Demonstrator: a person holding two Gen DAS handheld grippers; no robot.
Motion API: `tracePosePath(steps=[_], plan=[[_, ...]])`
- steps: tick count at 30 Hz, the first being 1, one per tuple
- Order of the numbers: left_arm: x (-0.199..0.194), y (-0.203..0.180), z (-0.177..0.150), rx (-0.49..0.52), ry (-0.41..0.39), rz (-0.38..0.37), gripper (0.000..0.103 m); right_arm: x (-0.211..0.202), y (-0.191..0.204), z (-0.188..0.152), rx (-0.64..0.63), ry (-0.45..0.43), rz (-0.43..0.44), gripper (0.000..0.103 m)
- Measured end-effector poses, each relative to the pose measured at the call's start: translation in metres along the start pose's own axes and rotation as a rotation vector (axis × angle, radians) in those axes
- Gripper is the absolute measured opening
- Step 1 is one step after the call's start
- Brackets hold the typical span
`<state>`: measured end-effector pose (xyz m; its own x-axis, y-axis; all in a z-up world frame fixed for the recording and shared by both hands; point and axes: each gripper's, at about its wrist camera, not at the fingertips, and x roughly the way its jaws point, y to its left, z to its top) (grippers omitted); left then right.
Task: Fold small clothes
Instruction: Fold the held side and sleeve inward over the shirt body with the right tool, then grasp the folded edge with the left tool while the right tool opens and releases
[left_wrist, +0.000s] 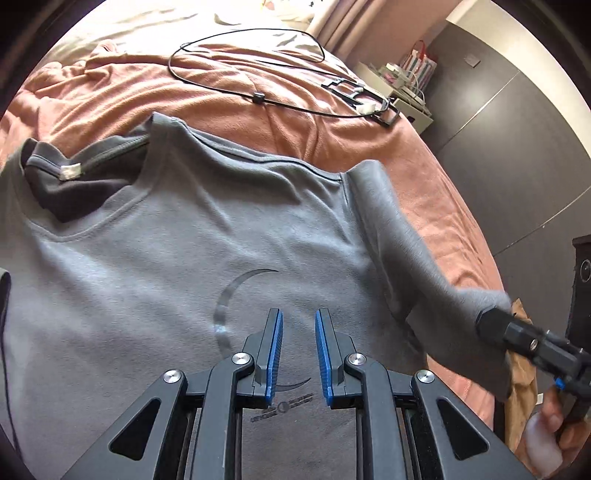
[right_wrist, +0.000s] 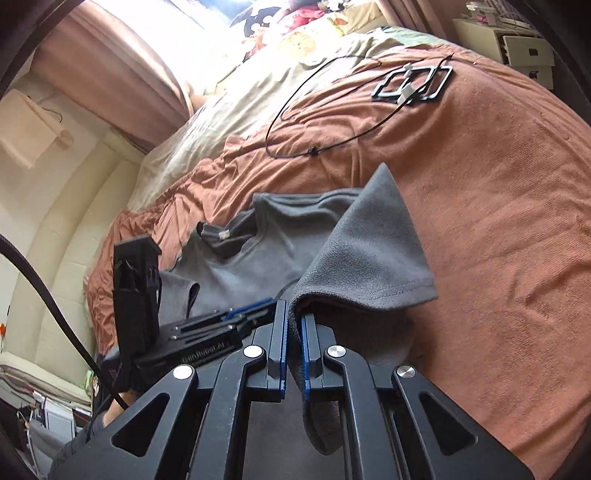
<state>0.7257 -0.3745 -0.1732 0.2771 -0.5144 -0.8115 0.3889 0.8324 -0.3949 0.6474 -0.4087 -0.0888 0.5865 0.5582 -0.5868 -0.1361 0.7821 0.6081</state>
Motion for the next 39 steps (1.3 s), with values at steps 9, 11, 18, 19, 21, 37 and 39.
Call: tracePosePath(steps=[9,11,18,19,21,37,39], plan=[[-0.023,0.002,0.000,0.016,-0.032,0.042,0.019,0.001,-0.007,-0.002,0.028,0.011,-0.025,0.059],[-0.023,-0.003,0.001,0.030,-0.035,0.040,0.019,-0.002,-0.013,-0.004,0.039,0.005,-0.030,0.059],[-0.007,-0.035,0.000,0.113,0.000,0.011,0.021,-0.014,-0.038,-0.026,0.112,-0.053,-0.118,0.059],[-0.003,-0.038,0.000,0.123,0.006,0.009,0.021,-0.014,-0.043,-0.028,0.125,-0.054,-0.109,0.059],[0.004,-0.046,0.000,0.136,0.016,-0.002,0.023,-0.011,-0.050,-0.033,0.145,-0.059,-0.121,0.058],[0.050,-0.081,0.012,0.210,0.043,0.042,0.038,0.026,-0.087,-0.052,0.239,-0.058,-0.038,0.012],[0.057,-0.086,0.015,0.221,0.046,0.045,0.038,0.023,-0.090,-0.052,0.237,-0.057,-0.025,0.011]])
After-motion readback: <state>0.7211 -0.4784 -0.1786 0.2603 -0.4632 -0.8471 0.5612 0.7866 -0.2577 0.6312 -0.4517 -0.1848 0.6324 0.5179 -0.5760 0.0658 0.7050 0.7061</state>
